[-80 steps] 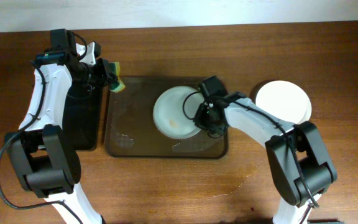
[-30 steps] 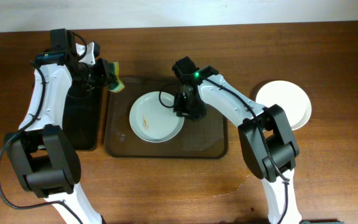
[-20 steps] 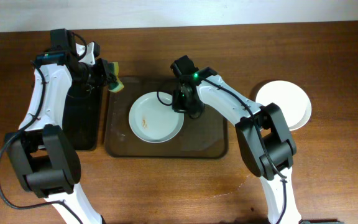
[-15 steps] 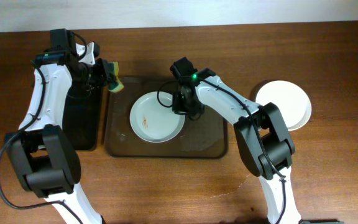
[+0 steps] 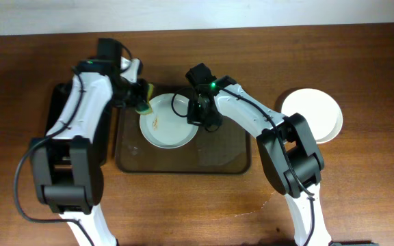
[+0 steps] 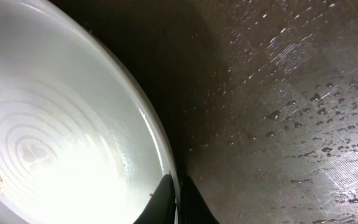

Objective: Clean dirty plates on tray and stack at the side
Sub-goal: 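Scrub the last pale plate with the sponge in the left gripper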

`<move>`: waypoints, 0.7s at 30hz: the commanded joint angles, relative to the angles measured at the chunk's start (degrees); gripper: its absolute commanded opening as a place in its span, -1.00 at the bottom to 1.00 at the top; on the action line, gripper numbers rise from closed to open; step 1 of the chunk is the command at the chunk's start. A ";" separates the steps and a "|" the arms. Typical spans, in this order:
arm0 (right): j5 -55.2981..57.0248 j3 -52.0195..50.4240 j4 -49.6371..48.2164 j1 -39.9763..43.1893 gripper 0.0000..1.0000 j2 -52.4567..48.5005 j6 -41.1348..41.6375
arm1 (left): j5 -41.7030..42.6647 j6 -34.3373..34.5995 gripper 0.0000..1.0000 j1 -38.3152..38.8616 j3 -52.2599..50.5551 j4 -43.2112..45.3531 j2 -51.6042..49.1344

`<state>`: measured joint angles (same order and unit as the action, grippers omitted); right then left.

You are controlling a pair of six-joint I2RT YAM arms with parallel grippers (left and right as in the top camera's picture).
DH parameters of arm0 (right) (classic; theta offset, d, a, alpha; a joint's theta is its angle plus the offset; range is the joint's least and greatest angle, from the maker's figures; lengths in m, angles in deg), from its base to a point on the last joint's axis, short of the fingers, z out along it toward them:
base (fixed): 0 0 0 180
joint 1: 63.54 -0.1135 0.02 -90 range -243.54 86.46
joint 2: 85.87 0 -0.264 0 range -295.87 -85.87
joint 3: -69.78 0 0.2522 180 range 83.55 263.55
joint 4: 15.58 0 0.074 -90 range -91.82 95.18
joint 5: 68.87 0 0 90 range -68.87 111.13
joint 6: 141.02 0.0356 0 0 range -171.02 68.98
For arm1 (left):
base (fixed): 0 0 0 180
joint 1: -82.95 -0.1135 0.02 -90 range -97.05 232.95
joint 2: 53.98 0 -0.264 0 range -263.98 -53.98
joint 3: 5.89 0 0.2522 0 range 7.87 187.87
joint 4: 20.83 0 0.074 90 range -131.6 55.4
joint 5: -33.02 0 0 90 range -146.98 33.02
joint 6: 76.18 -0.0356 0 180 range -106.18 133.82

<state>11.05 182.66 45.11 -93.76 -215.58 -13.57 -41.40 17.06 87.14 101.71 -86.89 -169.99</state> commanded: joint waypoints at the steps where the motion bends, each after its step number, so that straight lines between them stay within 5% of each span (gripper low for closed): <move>1: 1.77 -1.73 1.05 -0.42 -0.92 -1.07 0.52 | -5.75 -6.80 -0.99 3.41 -6.95 5.60 -2.14; 7: 1.77 -1.73 0.98 -0.42 -0.92 -1.07 0.52 | -11.78 -6.73 -0.99 7.72 -18.67 18.08 -2.23; 10: 1.77 -1.73 1.01 -0.42 -0.92 -1.07 0.50 | -10.71 -3.67 -0.99 8.17 -22.29 16.92 -2.27; 15: 1.77 -1.73 0.76 -0.42 -0.92 -1.07 0.33 | 15.13 -1.55 -0.99 7.02 -19.50 11.72 -2.27; 21: 1.77 -1.73 0.83 -0.44 -0.91 -1.07 0.31 | 6.19 3.04 -0.99 4.15 -19.06 20.76 -2.27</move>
<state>10.96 182.66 45.31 -93.74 -215.58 -13.50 -31.17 16.19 92.84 83.38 -70.89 -170.75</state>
